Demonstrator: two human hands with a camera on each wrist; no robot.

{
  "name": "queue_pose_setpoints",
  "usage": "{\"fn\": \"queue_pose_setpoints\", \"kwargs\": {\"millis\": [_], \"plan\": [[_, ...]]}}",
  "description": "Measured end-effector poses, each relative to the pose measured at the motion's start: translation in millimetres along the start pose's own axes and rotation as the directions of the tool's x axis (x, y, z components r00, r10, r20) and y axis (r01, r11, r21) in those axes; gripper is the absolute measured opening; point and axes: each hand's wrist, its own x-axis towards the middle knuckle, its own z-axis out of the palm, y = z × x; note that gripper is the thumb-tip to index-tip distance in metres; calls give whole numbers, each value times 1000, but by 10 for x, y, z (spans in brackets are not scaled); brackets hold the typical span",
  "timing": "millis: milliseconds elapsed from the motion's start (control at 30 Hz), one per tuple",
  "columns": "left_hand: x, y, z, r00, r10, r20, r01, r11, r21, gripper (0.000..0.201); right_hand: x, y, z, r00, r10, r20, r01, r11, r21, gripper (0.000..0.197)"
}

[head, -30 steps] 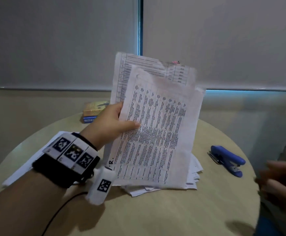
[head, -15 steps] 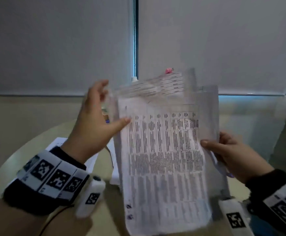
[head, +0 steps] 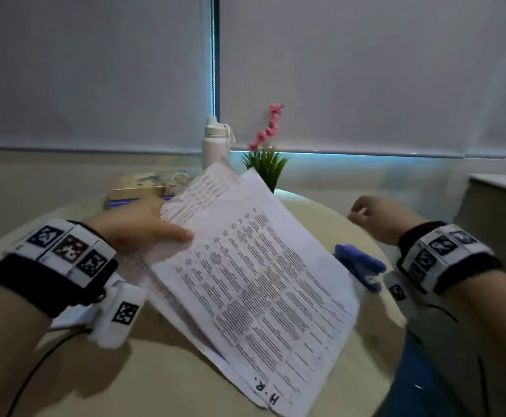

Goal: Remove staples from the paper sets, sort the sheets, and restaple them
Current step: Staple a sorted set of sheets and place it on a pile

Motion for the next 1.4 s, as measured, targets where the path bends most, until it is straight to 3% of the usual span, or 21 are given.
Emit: {"fn": "queue_pose_setpoints", "kwargs": {"millis": [33,100,167,200,233,333,433,467,533,600,700,767,900,967,1067,1233,1400], "plan": [[5,-37,17,1000,-25,-15,25,1000,-9,47,40,64,61,998,35,55,-22,974,-224,31],[3,-62,54,998,-55,-42,55,999,-1,18,71,142,232,956,156,248,-27,891,-454,51],[5,-74,71,997,-60,-55,61,998,20,12,70,191,383,910,218,353,-19,872,-490,39],[7,-83,70,996,-67,-56,68,997,27,12,48,191,422,904,214,370,-12,879,-478,25],[3,-87,67,996,-74,-50,75,997,24,12,48,210,462,905,203,374,-12,891,-454,23],[-24,-82,72,997,-66,-40,65,998,-11,17,2,194,471,934,189,305,-91,947,-308,33],[-65,-48,90,999,-27,-19,26,998,-56,22,-96,74,311,998,45,49,-41,996,-80,17],[-91,-8,101,1000,-14,7,15,995,-94,28,-185,-12,234,998,-18,-56,20,1000,19,10],[-125,53,117,999,17,49,-9,989,-150,54,-435,-245,86,966,-173,-194,215,951,222,33],[-137,128,145,995,63,74,-48,980,-192,56,-751,-524,-33,911,-357,-204,408,849,337,41],[-188,277,174,986,127,111,-97,966,-238,46,-1135,-829,-68,792,-584,-179,604,791,95,46],[-229,351,181,977,161,141,-121,959,-255,44,-1235,-944,-75,724,-667,-177,660,744,-101,53],[-295,467,184,965,206,160,-157,949,-275,46,-1289,-1006,-40,671,-708,-222,674,707,-214,57],[-310,499,197,961,215,176,-160,946,-280,43,-1322,-1020,-73,673,-701,-237,659,713,-240,56],[-334,525,228,956,227,187,-163,938,-305,21,-1357,-1045,-111,676,-703,-220,653,710,-262,55],[-370,559,289,944,251,215,-173,929,-327,27,-1362,-1072,-78,640,-728,-247,653,684,-325,54],[-387,605,304,942,267,204,-187,921,-341,27,-1385,-1086,-4,720,-639,-271,644,761,-82,55]]}}
